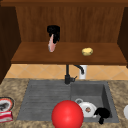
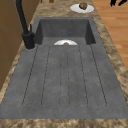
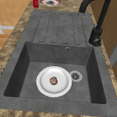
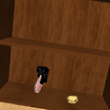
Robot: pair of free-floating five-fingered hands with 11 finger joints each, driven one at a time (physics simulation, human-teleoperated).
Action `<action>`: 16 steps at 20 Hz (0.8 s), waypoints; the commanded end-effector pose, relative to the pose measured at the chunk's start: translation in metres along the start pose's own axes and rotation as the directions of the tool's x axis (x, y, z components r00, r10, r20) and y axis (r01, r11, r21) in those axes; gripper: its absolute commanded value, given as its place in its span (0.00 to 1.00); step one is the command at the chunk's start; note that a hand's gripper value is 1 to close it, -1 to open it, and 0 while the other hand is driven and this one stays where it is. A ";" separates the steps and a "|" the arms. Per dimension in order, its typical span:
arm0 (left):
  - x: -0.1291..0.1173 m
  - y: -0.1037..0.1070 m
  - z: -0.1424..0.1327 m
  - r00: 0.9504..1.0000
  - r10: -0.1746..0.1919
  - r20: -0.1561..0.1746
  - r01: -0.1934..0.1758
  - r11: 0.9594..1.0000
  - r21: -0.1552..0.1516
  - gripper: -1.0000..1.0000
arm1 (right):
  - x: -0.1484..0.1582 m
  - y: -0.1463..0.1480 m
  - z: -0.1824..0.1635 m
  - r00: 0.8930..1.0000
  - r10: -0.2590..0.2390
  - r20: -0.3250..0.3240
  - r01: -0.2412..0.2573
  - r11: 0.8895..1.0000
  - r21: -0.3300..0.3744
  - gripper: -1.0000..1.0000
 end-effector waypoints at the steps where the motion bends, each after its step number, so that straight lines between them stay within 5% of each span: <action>1: 0.028 -0.012 0.010 0.999 -0.047 0.004 0.047 0.998 -0.032 1.00 | 0.000 0.000 0.000 1.000 0.000 0.000 0.000 1.000 0.000 0.50; 16: 0.138 -0.092 0.045 1.000 -0.027 0.015 0.027 1.000 -0.001 1.00 | 0.000 0.000 0.000 1.000 0.000 0.000 0.000 1.000 0.000 0.50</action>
